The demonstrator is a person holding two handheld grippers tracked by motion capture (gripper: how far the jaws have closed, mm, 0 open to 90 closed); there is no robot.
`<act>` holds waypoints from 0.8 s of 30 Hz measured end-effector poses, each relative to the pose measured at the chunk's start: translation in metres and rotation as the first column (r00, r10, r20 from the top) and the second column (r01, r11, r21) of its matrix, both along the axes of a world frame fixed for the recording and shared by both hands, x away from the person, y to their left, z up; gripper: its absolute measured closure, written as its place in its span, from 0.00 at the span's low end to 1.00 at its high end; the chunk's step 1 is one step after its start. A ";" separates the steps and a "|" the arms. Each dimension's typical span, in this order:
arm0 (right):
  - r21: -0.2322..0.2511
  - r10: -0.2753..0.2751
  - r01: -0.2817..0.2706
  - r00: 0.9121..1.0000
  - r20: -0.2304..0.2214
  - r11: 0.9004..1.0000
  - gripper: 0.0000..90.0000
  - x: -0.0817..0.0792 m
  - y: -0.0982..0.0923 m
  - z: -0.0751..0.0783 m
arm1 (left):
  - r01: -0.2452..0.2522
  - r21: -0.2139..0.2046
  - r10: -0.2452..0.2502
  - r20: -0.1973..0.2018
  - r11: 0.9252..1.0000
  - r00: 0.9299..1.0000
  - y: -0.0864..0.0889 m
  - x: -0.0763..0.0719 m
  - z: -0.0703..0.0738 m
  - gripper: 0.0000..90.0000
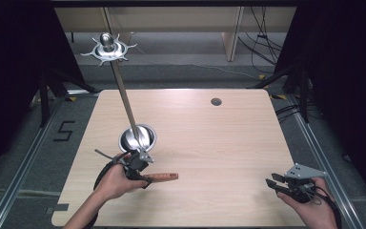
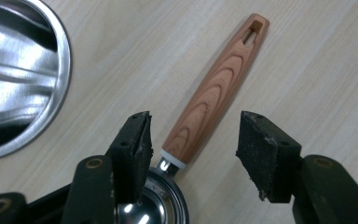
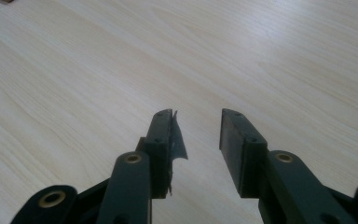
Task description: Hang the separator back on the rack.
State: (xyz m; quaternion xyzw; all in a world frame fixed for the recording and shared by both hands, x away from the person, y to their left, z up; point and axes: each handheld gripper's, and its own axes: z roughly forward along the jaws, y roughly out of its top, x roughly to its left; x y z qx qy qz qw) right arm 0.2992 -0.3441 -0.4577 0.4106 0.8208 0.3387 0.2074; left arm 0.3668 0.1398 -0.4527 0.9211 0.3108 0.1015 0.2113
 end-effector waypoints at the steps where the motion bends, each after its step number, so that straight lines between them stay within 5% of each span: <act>1: 0.009 -0.013 0.013 1.000 -0.026 1.000 0.73 -0.002 0.001 0.001 | 0.041 0.030 -0.040 -0.030 0.999 0.999 -0.001 0.009 0.004 0.48; 5: 0.018 -0.016 0.016 1.000 -0.012 1.000 0.72 -0.003 -0.002 0.001 | 0.103 0.078 -0.099 -0.055 0.992 0.994 -0.007 0.022 0.005 0.47; 6: 0.018 -0.016 0.016 1.000 -0.012 1.000 0.72 -0.003 -0.002 0.001 | 0.071 0.062 -0.067 -0.065 0.996 0.996 -0.012 0.022 0.001 0.47; 8: 0.015 -0.024 0.025 0.999 -0.029 1.000 0.72 -0.004 -0.001 0.004 | 0.094 0.081 -0.087 -0.089 0.992 0.992 -0.017 0.025 -0.001 0.46; 10: 0.014 -0.022 0.022 1.000 -0.022 1.000 0.72 -0.003 0.000 0.003 | 0.164 0.123 -0.151 -0.111 0.979 0.982 -0.022 0.031 -0.005 0.46; 13: 0.013 -0.017 0.017 1.000 -0.020 1.000 0.72 -0.002 0.000 0.002 | 0.157 0.112 -0.144 -0.118 0.981 0.982 -0.025 0.031 -0.009 0.46; 15: 0.023 -0.022 0.023 0.999 -0.037 0.999 0.71 -0.003 0.000 0.002 | 0.200 0.148 -0.179 -0.141 0.969 0.974 -0.027 0.033 -0.013 0.47; 24: 0.014 -0.012 0.013 1.000 -0.028 1.000 0.71 -0.002 -0.001 0.002 | 0.243 0.164 -0.209 -0.199 0.956 0.957 -0.037 0.032 -0.020 0.53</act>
